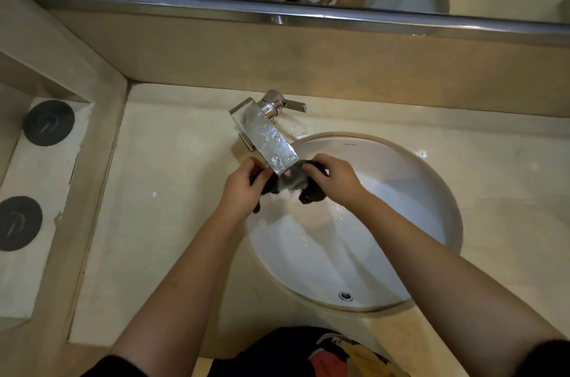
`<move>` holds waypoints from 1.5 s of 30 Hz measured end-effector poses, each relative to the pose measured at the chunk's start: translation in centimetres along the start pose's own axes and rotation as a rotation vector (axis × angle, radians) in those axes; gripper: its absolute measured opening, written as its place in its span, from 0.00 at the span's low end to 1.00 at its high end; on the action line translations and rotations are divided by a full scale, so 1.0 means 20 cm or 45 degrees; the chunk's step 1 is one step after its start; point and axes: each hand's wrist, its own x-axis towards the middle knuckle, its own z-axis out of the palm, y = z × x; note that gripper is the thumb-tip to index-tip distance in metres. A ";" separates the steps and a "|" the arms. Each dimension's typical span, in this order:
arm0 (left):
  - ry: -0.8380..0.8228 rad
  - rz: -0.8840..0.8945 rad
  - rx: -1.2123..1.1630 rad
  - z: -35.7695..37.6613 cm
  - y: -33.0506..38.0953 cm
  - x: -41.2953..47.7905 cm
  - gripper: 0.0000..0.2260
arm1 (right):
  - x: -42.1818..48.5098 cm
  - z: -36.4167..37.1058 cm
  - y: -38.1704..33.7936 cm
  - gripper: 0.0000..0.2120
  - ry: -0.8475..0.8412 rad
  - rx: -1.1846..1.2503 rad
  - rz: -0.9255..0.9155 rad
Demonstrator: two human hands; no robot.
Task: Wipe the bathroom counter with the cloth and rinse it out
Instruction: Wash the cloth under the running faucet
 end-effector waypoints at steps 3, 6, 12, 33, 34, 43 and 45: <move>0.042 -0.144 -0.103 0.09 0.06 -0.01 0.10 | -0.05 0.11 -0.10 0.13 0.187 0.193 0.103; 0.029 -0.433 -0.391 0.20 0.08 0.00 0.12 | -0.10 0.24 -0.15 0.11 0.147 0.227 0.083; 0.002 -0.745 -0.783 0.24 0.15 -0.07 0.16 | -0.12 0.28 -0.13 0.12 0.058 -0.004 -0.038; 0.204 -0.493 -0.593 0.04 -0.04 -0.08 0.23 | 0.03 0.13 -0.05 0.12 -0.029 0.209 0.203; 0.236 -0.533 -0.599 0.04 -0.04 -0.08 0.23 | 0.02 0.14 -0.05 0.14 0.004 0.250 0.213; 0.029 -0.690 -0.615 0.19 0.07 -0.05 0.17 | -0.09 0.25 -0.19 0.06 0.213 0.466 0.181; -0.046 -0.652 -0.740 0.17 0.04 -0.07 0.12 | -0.12 0.25 -0.18 0.02 0.181 0.434 0.145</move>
